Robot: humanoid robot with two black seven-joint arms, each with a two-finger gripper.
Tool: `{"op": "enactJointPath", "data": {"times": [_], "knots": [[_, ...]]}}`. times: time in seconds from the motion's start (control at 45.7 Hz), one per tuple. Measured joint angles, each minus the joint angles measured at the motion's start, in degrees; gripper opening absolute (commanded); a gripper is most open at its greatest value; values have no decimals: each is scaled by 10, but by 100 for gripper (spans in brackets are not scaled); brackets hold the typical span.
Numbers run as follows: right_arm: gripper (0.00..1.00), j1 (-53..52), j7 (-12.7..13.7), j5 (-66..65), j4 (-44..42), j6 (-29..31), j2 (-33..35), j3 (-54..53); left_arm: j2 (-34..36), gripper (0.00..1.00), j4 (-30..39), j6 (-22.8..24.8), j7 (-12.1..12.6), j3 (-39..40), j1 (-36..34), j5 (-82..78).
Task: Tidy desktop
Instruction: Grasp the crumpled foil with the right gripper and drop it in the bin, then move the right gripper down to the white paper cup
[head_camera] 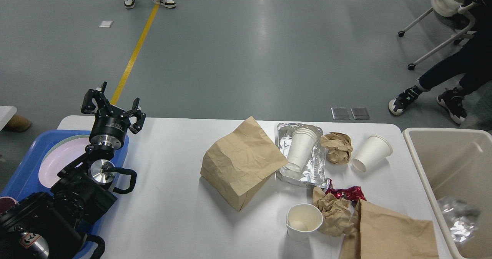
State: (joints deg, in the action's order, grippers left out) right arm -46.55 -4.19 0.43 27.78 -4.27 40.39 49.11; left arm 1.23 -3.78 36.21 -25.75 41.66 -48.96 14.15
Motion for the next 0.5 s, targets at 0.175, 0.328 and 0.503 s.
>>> {"op": "enactJointPath", "data": {"times": [0.175, 0.328, 0.503], "knots": [[100, -80, 0, -1, 11, 6, -21, 21, 0, 97, 0, 0, 0, 0, 0, 0], [100, -196, 0, -2, 31, 21, -86, 133, 0, 96, 0, 0, 0, 0, 0, 0], [100, -351, 2, 1, 128, 109, -173, 238, 0, 96, 0, 0, 0, 0, 0, 0]]}}
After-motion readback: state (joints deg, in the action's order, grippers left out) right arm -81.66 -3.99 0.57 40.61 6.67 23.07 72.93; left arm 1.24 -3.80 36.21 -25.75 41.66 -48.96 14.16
